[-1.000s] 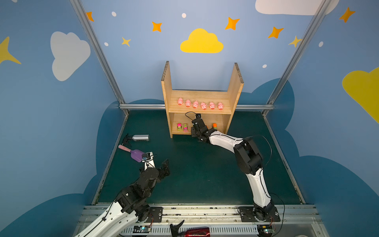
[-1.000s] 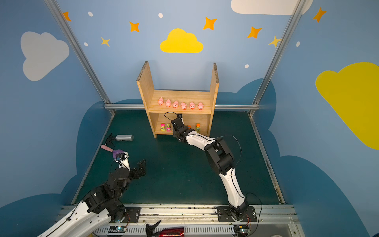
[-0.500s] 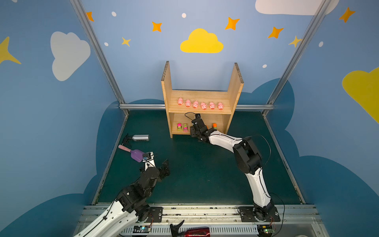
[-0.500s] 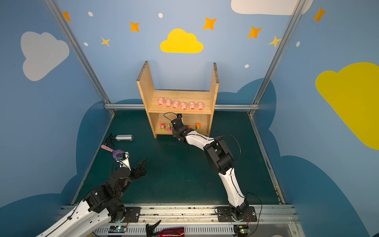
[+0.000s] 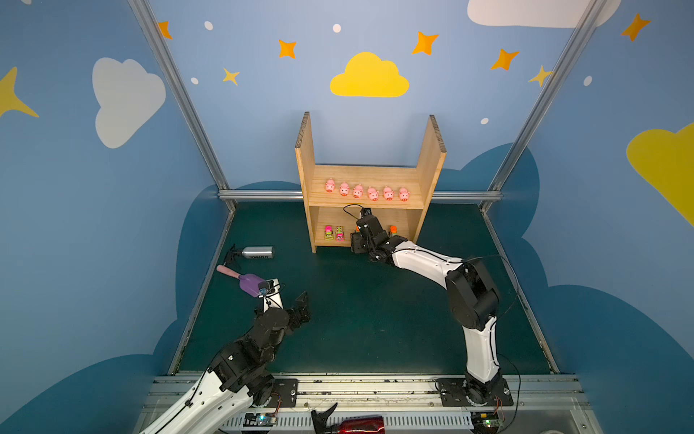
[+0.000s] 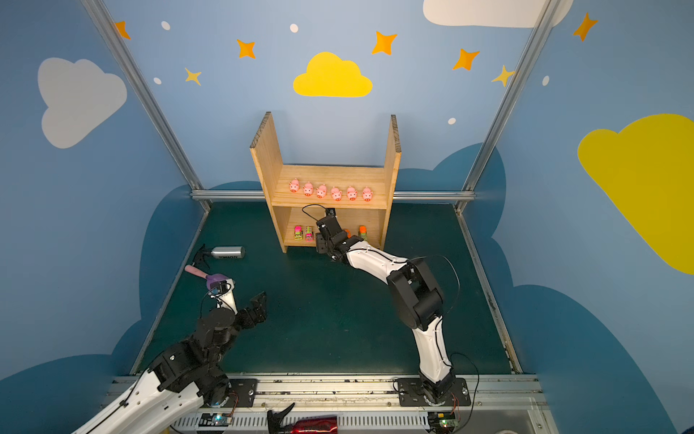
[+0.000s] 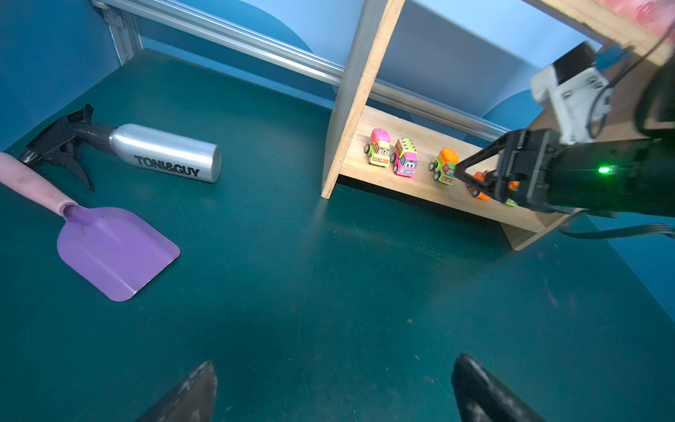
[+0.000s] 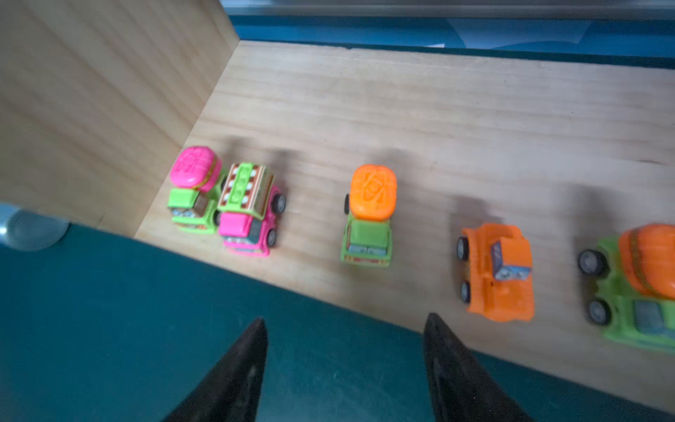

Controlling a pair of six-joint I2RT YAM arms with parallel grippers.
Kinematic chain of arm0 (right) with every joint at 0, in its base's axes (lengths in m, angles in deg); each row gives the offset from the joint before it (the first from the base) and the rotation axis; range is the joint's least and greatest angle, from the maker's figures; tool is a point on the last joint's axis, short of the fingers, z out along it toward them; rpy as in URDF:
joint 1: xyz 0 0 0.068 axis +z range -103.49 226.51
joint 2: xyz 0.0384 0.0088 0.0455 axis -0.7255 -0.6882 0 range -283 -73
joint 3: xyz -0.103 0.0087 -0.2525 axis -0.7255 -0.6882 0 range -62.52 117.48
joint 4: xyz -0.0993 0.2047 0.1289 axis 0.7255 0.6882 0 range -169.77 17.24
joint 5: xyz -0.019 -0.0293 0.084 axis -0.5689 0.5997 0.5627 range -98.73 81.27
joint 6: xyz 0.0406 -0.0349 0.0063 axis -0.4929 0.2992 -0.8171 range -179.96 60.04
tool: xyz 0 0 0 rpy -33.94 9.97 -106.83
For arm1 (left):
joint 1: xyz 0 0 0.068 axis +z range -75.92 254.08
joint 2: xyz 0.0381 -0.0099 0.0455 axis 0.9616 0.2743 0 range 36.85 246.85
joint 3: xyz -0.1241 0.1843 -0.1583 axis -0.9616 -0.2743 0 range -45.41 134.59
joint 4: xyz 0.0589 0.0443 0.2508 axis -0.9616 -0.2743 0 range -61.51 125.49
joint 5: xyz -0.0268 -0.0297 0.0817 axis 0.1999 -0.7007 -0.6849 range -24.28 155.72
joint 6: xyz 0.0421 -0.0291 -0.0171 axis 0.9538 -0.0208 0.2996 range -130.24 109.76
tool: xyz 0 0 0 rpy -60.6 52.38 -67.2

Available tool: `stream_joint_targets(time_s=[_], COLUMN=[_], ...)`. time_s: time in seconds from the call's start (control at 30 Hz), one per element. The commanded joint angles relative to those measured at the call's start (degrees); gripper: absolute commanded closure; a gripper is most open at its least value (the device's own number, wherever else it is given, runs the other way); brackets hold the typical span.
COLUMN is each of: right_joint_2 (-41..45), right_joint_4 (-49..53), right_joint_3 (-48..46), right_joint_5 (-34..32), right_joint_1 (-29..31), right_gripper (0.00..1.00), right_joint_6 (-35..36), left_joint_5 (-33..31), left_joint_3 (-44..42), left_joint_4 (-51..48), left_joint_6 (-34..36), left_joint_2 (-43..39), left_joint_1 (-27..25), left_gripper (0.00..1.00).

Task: Place and organize the plastic toys onto the shelf
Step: 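Set the truck between the pink trucks and orange truck, open right gripper, then withdraw the right gripper from the shelf toward the table front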

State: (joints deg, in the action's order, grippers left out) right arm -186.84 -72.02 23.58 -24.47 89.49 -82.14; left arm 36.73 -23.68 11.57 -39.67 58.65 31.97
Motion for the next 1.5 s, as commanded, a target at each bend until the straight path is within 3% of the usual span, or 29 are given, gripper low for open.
stream_joint_targets(time_s=[0.0,0.2,0.47,0.73,0.83,1.13,1.23,1.37,1.47], right_joint_2=[6.53,20.71,46.55,66.54,68.42,69.0,69.28,70.95,72.59], right_joint_4=[0.99,7.79,17.54,24.26,26.97,26.25,23.78,20.25,11.05], right_joint_3=[-5.25,-15.22,-32.01,-42.89,-43.91,-46.07,-46.7,-48.96,-53.79], right_joint_5=[4.65,12.07,-2.19,-7.89,-9.75,-11.84,-16.11,-20.96,-20.78], right_joint_1=[0.69,1.13,1.0,0.22,-0.53,-4.06,-4.98,-6.59,-7.55], right_gripper=[0.29,0.27,0.16,0.14,0.13,0.1,0.1,0.1,0.1], right_joint_6=[-1.53,1.79,0.27,-2.53,-2.63,-1.89,-0.2,0.47,5.06], left_joint_5=[-0.2,0.28,-1.44,-7.55,-11.53,-9.14,-9.49,-6.68,-2.88], left_joint_3=[1.55,3.22,6.11,9.97,8.22,5.73,5.63,3.63,1.91], left_joint_4=[-1.48,0.06,6.64,4.46,7.77,17.09,20.32,29.07,34.21], left_joint_6=[-0.37,0.59,3.68,9.8,13.94,19.93,21.11,27.65,29.28], left_joint_2=[1.23,6.88,13.08,14.62,13.82,18.15,20.78,24.46,27.5], left_joint_1=[0.23,0.21,0.21,0.23,0.77,8.14,10.2,13.53,17.39], left_gripper=[0.0,0.0,0.0,0.0,0.0,0.0,0.0,0.0,0.0])
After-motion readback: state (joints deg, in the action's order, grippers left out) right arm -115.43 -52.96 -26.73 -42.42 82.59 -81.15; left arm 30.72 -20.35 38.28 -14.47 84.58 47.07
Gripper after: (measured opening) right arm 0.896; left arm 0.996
